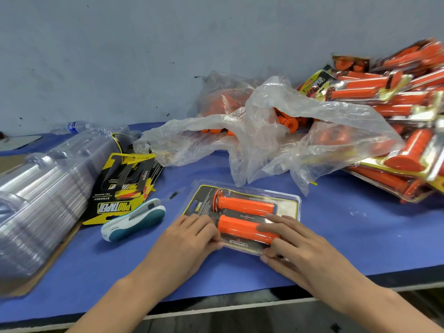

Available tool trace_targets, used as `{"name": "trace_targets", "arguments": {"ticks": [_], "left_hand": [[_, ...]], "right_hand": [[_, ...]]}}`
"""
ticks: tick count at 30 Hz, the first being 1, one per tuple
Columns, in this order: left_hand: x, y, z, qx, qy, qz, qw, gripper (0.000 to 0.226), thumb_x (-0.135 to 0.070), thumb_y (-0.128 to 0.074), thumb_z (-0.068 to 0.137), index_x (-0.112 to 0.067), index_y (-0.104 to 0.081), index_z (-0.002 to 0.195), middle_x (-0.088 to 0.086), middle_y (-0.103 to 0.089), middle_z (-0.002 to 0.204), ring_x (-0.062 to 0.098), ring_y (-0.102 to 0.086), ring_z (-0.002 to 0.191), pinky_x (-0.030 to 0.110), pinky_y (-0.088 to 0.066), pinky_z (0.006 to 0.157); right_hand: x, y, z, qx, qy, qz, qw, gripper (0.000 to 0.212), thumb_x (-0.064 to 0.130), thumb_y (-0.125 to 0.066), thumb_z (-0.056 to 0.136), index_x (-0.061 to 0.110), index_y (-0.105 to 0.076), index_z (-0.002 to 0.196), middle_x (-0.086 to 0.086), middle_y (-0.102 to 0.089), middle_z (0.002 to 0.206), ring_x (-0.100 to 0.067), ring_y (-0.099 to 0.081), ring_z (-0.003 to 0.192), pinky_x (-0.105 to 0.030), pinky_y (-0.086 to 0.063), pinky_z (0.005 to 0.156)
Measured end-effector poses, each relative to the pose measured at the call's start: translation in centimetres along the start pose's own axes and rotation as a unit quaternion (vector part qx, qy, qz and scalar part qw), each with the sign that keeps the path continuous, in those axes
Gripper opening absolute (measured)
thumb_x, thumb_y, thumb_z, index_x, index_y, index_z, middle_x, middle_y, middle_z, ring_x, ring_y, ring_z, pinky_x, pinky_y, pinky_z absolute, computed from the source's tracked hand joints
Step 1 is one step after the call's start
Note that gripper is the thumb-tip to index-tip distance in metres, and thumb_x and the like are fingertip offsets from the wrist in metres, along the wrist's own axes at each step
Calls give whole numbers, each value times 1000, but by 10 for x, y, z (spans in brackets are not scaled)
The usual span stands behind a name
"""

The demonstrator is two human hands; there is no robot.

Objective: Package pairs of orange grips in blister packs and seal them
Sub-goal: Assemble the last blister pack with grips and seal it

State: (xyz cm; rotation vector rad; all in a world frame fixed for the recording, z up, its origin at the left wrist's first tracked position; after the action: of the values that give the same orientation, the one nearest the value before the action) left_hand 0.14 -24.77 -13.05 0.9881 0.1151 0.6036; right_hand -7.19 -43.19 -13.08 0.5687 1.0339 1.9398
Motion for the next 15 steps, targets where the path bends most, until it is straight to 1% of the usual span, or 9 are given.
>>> {"name": "trace_targets", "arguments": {"ticks": [2,3,4,6,10,12,15], "left_hand": [[-20,-4,6,1,-23,-5,1000,15,-36,-54,96,-23,-61,97,-7,-60,92,16,-56,79,29,-42,73],[-32,-8,10,1,-45,1,999,12,-34,-55,97,-23,-61,99,-7,-59,92,16,-54,79,29,-42,72],[-43,-11,14,-1,-61,2,998,8,-30,-55,99,-23,-60,98,-6,-58,90,16,-53,78,29,-42,71],[-52,-11,21,-12,-55,-12,998,12,-26,-56,100,-22,-63,92,-5,-59,87,17,-54,76,31,-46,67],[-46,-7,25,-17,-42,-27,999,23,-34,-56,99,-21,-67,84,-5,-62,81,17,-59,72,31,-49,63],[-44,-6,26,-10,-51,-19,998,24,-37,-57,98,-21,-67,82,-6,-62,80,16,-59,71,30,-49,62],[-37,-5,23,-3,-57,-7,998,22,-34,-58,98,-21,-67,83,-6,-62,81,16,-59,72,31,-50,63]], "right_hand": [[2,-3,2,-10,6,-16,1000,28,37,-51,99,20,-66,82,4,-63,125,-18,-54,127,-37,-47,102],[4,-5,2,-9,14,-25,1000,27,37,-53,99,19,-67,83,4,-64,126,-17,-54,126,-38,-47,102],[5,-7,2,-6,16,-29,999,27,37,-54,99,19,-68,85,4,-63,126,-17,-54,127,-39,-46,103],[4,-8,2,-7,10,-25,1000,28,37,-53,100,18,-70,89,4,-63,128,-16,-52,129,-39,-45,104],[1,-7,0,-4,7,-25,1000,23,35,-57,98,17,-68,87,1,-62,128,-19,-53,128,-40,-45,104],[0,-6,1,5,5,-24,1000,23,35,-57,98,18,-67,87,2,-62,127,-20,-54,126,-39,-45,103],[-1,-4,1,11,-4,-19,1000,24,35,-55,99,17,-64,85,1,-62,125,-21,-55,123,-36,-45,103]]}}
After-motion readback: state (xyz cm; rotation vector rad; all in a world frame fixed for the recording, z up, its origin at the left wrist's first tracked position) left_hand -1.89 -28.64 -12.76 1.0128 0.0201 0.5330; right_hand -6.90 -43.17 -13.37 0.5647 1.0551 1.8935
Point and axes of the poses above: each hand's wrist, its own z-axis towards the middle knuckle, its own y-axis out of the back of the hand, x = y × z, the point moved 6 cm from there along z, towards the middle knuckle
